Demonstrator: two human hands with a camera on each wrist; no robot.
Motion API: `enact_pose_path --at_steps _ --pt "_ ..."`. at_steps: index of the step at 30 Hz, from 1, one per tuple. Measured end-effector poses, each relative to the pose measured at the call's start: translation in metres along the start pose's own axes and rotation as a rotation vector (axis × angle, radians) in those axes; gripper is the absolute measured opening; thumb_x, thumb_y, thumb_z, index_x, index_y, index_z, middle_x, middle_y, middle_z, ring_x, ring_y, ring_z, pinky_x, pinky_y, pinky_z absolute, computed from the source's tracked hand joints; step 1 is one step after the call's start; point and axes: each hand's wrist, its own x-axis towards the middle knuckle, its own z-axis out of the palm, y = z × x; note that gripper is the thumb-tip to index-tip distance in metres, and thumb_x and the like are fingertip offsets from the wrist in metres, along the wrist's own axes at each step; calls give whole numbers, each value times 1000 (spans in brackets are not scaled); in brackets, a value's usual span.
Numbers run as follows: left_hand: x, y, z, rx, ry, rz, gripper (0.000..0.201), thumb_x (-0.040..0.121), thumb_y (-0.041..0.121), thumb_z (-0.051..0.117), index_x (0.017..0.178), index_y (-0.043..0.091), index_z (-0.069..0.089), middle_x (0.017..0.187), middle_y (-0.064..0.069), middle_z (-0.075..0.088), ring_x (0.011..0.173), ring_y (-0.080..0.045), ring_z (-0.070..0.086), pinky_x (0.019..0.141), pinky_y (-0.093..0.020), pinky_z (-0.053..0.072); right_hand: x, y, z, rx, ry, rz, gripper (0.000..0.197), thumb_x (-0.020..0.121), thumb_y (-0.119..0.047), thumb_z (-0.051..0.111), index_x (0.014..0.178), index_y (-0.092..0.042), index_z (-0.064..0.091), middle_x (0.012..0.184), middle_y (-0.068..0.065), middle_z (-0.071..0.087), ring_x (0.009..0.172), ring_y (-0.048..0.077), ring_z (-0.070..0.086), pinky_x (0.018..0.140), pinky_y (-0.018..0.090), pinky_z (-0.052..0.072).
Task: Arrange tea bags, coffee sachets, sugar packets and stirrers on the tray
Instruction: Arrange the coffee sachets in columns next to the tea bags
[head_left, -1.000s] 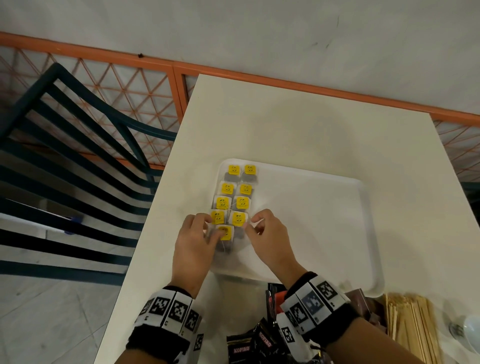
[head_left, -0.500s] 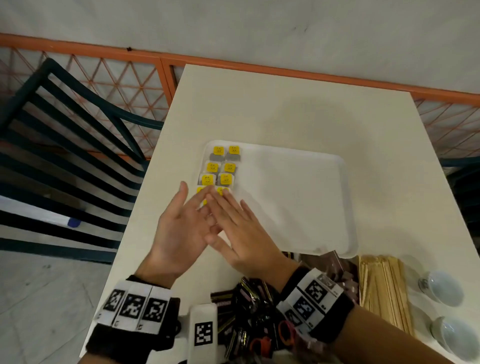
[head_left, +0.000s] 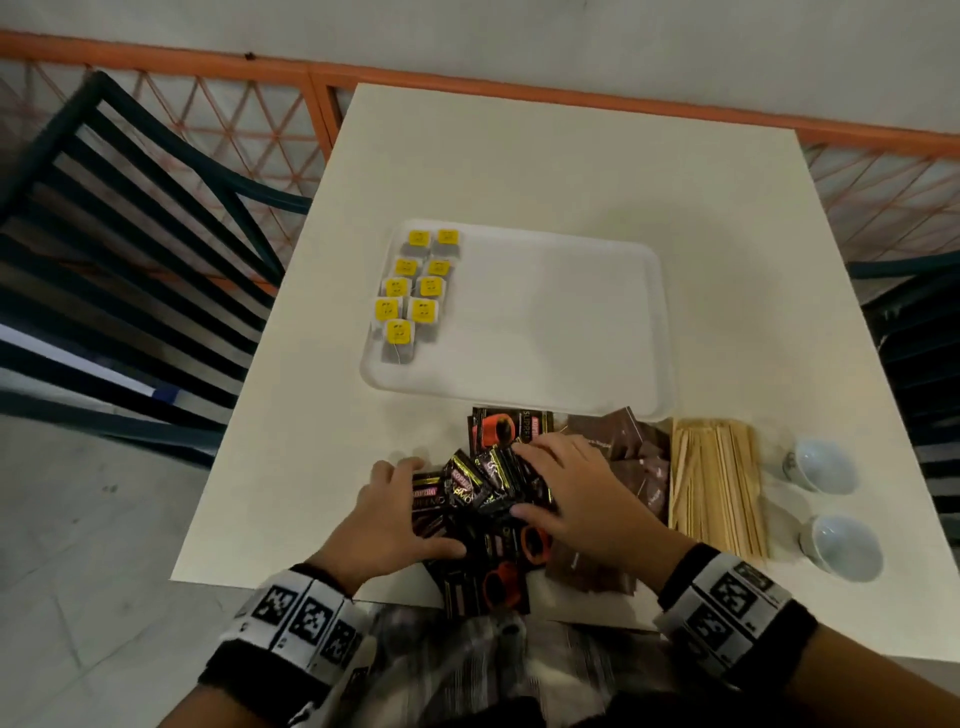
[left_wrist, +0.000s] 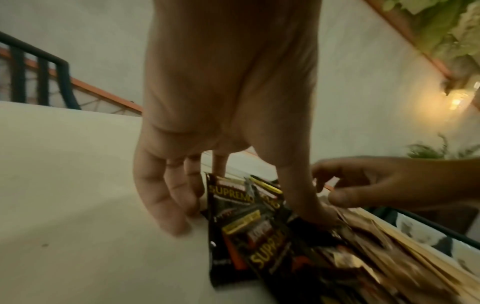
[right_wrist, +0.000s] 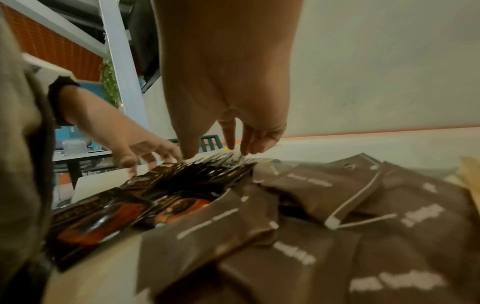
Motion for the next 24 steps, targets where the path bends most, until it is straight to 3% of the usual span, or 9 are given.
enact_pose_path --at_steps 2,4,7,12,15,18,20,22,24 --pt "2 3 6 60 17 38 105 56 51 82 139 21 25 125 -5 31 117 -26 40 98 -36 41 -3 -15 5 2 28 15 81 80 -68 38 145 -24 20 142 4 29 133 21 24 112 39 20" --pt "3 3 11 134 35 62 101 59 44 82 139 18 25 125 -7 29 115 -29 40 97 -37 41 -7 -33 14 -23 22 -118 81 75 -67 53 140 -28 25 138 5 34 129 23 30 109 40 20" --pt "4 -1 16 213 83 110 79 74 30 69 139 13 27 125 -11 30 110 -33 44 98 -39 40 -14 -50 44 -264 -65 -309 73 68 -67 56 128 -29 38 123 3 43 113 20 43 97 36 40" --pt "8 -5 10 255 87 101 77 68 37 73 131 13 34 125 -10 34 113 -30 40 92 -40 41 -12 -52 58 -272 16 -206 71 60 -73 54 116 -28 47 108 -5 55 96 13 57 79 29 52" --pt "10 -7 7 144 81 127 74 66 32 76 128 14 39 122 -9 42 111 -27 43 90 -36 41 -10 -48 56 -253 84 -131 60 65 -59 64 111 -24 49 94 -7 62 84 12 61 73 29 56" --pt "8 -7 4 -56 45 194 54 72 23 75 115 14 44 101 -1 53 91 -17 52 69 -20 41 -10 -47 54 -202 71 -60 59 71 -46 71 118 -20 47 102 -3 62 93 15 59 84 33 53" --pt "8 -10 1 -112 28 236 41 76 21 73 104 18 42 93 3 54 81 -11 52 57 -10 35 -10 -52 52 -80 43 0 49 88 -33 57 132 -18 40 122 1 52 113 18 49 101 34 37" --pt "9 -14 -3 -166 25 265 35 79 19 70 99 21 41 90 4 55 75 -5 52 54 -8 36 -11 -56 49 90 31 101 48 94 -27 49 139 -20 32 131 0 43 123 17 41 106 32 28" --pt "8 -16 -10 -234 22 268 31 83 15 66 101 23 43 90 5 57 74 -1 52 56 -7 38 -13 -60 44 294 115 180 50 94 -24 50 139 -21 31 133 0 41 122 15 42 104 27 32"
